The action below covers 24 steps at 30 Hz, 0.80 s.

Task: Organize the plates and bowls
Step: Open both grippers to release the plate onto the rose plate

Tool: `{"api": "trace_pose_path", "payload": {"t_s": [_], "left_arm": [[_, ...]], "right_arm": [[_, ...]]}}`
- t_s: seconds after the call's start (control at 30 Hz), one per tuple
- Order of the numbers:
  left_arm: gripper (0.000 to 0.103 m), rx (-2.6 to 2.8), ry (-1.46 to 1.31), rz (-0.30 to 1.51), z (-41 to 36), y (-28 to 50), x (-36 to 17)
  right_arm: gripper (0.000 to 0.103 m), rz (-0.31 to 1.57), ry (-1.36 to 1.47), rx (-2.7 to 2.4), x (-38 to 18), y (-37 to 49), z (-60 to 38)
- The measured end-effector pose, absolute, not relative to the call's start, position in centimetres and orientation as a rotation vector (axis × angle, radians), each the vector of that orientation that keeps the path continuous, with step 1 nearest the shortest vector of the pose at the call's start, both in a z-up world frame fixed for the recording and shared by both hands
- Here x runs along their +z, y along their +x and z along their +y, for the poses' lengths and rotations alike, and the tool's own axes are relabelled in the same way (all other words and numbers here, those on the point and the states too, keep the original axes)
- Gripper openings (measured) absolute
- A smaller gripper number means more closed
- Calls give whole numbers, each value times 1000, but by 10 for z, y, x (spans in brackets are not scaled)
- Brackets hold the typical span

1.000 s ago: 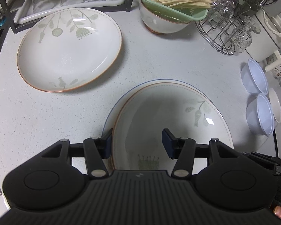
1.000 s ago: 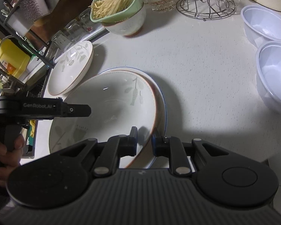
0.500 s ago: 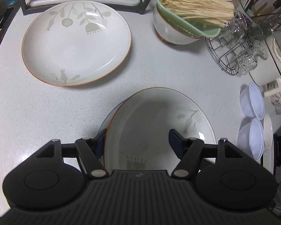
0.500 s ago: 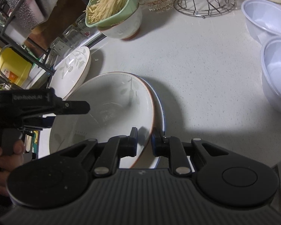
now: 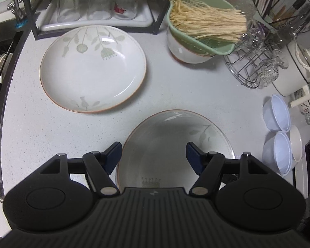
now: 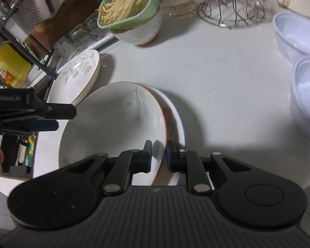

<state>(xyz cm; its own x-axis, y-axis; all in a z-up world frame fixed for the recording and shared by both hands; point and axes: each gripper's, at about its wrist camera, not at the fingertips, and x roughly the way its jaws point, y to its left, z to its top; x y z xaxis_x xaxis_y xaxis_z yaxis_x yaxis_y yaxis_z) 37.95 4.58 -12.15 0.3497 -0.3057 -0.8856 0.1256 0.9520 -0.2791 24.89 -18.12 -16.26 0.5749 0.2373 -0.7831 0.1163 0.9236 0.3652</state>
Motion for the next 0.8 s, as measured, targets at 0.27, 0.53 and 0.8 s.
{"api": "trace_pose_path", "payload": {"t_s": [0.27,0.53,0.8], "left_arm": [[72,-311,-138,1083,40,350,-81],[73,-348,-117,963,35,313,-30],[74,-345,-62,867,32,276,-3]], "right_arm": [[17,850,355,59,-123,234,-188],[17,733,337,62,-75,204,-193],[17,653,310,68,-43,171,-194]]}}
